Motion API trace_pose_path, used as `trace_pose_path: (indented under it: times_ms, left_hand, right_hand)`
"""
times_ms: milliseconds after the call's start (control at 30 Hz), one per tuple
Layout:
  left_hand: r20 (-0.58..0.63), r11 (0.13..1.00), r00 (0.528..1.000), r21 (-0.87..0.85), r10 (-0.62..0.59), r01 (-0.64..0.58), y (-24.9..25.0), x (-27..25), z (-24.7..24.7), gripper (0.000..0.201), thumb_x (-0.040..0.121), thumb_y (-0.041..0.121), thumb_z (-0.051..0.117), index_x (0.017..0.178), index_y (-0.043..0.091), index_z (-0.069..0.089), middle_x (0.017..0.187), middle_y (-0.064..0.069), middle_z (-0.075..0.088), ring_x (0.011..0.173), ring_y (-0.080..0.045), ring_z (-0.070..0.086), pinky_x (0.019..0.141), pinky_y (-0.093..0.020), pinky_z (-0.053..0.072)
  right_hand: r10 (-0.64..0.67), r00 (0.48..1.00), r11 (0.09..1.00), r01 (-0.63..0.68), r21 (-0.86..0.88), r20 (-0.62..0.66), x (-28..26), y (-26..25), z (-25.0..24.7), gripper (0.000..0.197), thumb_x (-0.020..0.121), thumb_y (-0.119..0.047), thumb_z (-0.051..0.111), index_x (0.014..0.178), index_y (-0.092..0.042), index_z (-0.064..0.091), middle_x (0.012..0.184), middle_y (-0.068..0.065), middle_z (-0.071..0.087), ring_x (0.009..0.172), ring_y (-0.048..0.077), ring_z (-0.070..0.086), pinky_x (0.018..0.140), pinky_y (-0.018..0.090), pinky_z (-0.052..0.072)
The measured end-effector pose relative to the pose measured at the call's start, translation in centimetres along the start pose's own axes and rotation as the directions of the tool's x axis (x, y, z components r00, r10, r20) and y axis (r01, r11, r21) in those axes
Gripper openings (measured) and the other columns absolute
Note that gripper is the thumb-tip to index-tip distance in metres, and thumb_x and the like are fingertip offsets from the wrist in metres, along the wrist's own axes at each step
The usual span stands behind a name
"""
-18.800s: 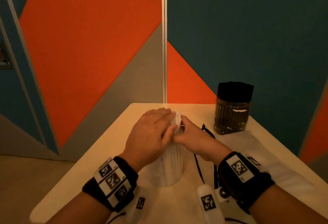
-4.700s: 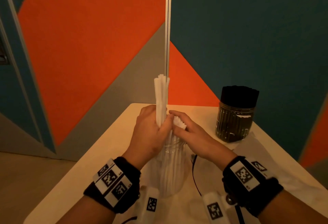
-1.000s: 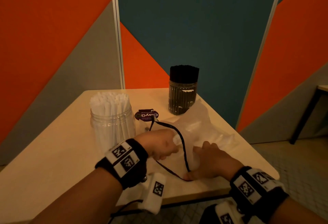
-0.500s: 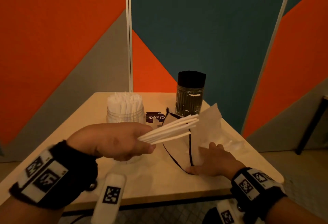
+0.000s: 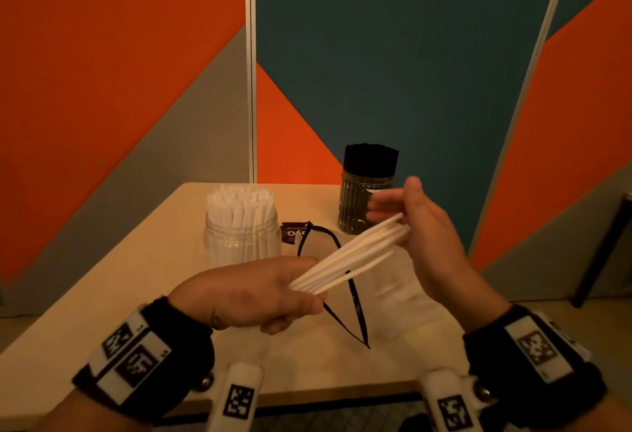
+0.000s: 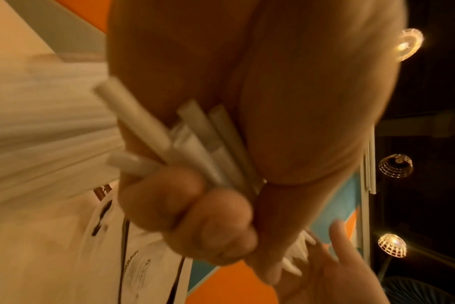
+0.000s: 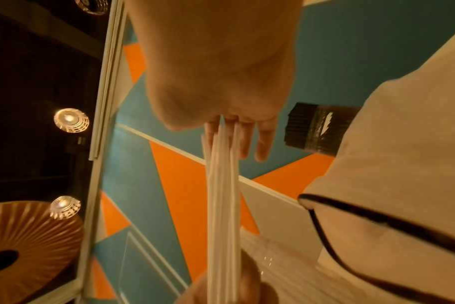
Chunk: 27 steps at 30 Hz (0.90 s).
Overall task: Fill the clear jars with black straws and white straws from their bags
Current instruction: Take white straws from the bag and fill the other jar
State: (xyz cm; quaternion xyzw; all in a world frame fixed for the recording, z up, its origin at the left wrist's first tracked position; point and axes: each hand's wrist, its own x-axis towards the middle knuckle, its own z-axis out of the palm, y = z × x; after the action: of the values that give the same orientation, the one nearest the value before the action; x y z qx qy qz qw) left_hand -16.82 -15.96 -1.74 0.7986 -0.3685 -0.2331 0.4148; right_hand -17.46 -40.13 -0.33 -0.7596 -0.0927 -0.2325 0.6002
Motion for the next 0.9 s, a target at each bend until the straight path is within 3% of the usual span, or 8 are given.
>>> trace_pose_path:
  times_ms: [133, 300, 400, 500, 600, 700, 800, 900]
  left_hand:
    - [-0.03, 1.0, 0.999, -0.018, 0.011, -0.012, -0.4, 1.1, 0.6, 0.014, 0.098, 0.019, 0.058, 0.103, 0.01, 0.049, 0.066, -0.012, 0.048, 0.049, -0.019, 0.044, 0.054, -0.03, 0.041]
    - [-0.145, 0.993, 0.989, -0.12, -0.023, 0.005, -0.3, 2.5, 1.7, 0.01, 0.096, 0.02, 0.06, 0.092, 0.014, 0.054, 0.057, -0.002, 0.05, 0.045, -0.017, 0.045, 0.056, -0.032, 0.042]
    - [-0.269, 0.975, 0.961, -0.221, -0.066, 0.005, -0.3, 3.1, 2.2, 0.018, 0.096, 0.026, 0.062, 0.087, 0.012, 0.055, 0.057, -0.002, 0.052, 0.046, -0.017, 0.05, 0.055, -0.029, 0.046]
    - [-0.38, 0.96, 0.921, -0.278, -0.084, -0.027, -0.6, 3.3, 2.0, 0.018, 0.095, 0.029, 0.063, 0.089, 0.012, 0.06, 0.057, -0.003, 0.054, 0.047, -0.018, 0.053, 0.053, -0.027, 0.048]
    - [-0.532, 0.938, 0.845, -0.32, -0.06, -0.135, -1.2, 3.0, 1.8, 0.019, 0.095, 0.027, 0.063, 0.089, 0.01, 0.061, 0.053, -0.004, 0.051, 0.043, -0.018, 0.05, 0.05, -0.027, 0.046]
    - [-0.701, 0.887, 0.713, -0.325, 0.005, -0.327, -1.5, 2.8, 1.2, 0.021, 0.097, 0.028, 0.061, 0.089, 0.009, 0.061, 0.053, -0.007, 0.048, 0.045, -0.021, 0.048, 0.052, -0.03, 0.042]
    - [-0.799, 0.776, 0.599, -0.342, 0.057, -0.53, -0.8, 3.0, 0.2, 0.019, 0.096, 0.028, 0.062, 0.085, 0.012, 0.063, 0.054, -0.006, 0.047, 0.046, -0.021, 0.049, 0.049, -0.029, 0.043]
    - [-0.807, 0.664, 0.583, -0.384, 0.096, -0.641, -0.3, 3.6, 0.1, 0.019, 0.092, 0.032, 0.062, 0.087, 0.014, 0.063, 0.058, -0.008, 0.05, 0.05, -0.022, 0.054, 0.052, -0.032, 0.05]
  right_hand:
    - [-0.195, 0.978, 0.967, 0.205, -0.153, 0.076, 0.2, -0.6, 2.7, 0.053, 0.098, -0.053, 0.041, 0.073, -0.015, 0.069, 0.067, 0.002, 0.068, 0.062, 0.017, 0.066, 0.058, 0.029, 0.055]
    - [-0.454, 0.874, 0.808, 0.485, -0.334, 0.173, 1.6, -0.5, 4.7, 0.055, 0.097, -0.053, 0.05, 0.061, -0.012, 0.057, 0.056, -0.002, 0.053, 0.054, 0.016, 0.052, 0.054, 0.033, 0.044]
    - [-0.551, 0.814, 0.722, 0.576, -0.383, 0.184, 2.9, -1.0, 5.6, 0.053, 0.097, -0.052, 0.056, 0.06, -0.014, 0.054, 0.055, -0.006, 0.049, 0.054, 0.014, 0.05, 0.053, 0.027, 0.039]
    - [-0.545, 0.825, 0.764, 0.562, -0.317, 0.151, 3.5, -1.5, 5.9, 0.048, 0.096, -0.058, 0.05, 0.074, -0.016, 0.062, 0.063, -0.006, 0.055, 0.061, 0.013, 0.055, 0.055, 0.027, 0.042]
    - [-0.398, 0.916, 0.914, 0.4, -0.072, 0.04, 2.8, -0.9, 6.2, 0.045, 0.095, -0.064, 0.041, 0.098, -0.024, 0.061, 0.078, -0.007, 0.061, 0.07, 0.011, 0.06, 0.059, 0.029, 0.051]
    - [-0.081, 0.997, 0.982, 0.077, 0.174, 0.016, 0.9, 1.0, 7.2, 0.056, 0.096, -0.072, 0.032, 0.112, -0.025, 0.059, 0.097, 0.003, 0.069, 0.089, 0.02, 0.069, 0.071, 0.034, 0.058]
    - [0.233, 0.963, 0.872, -0.269, 0.41, 0.136, -1.1, 2.7, 8.9, 0.074, 0.085, -0.071, 0.029, 0.12, -0.014, 0.061, 0.108, 0.018, 0.071, 0.099, 0.027, 0.07, 0.083, 0.042, 0.057]
    - [0.411, 0.853, 0.636, -0.522, 0.569, 0.323, -2.1, 3.5, 10.2, 0.081, 0.089, -0.074, 0.028, 0.127, -0.011, 0.061, 0.118, 0.016, 0.072, 0.114, 0.029, 0.067, 0.105, 0.052, 0.047]
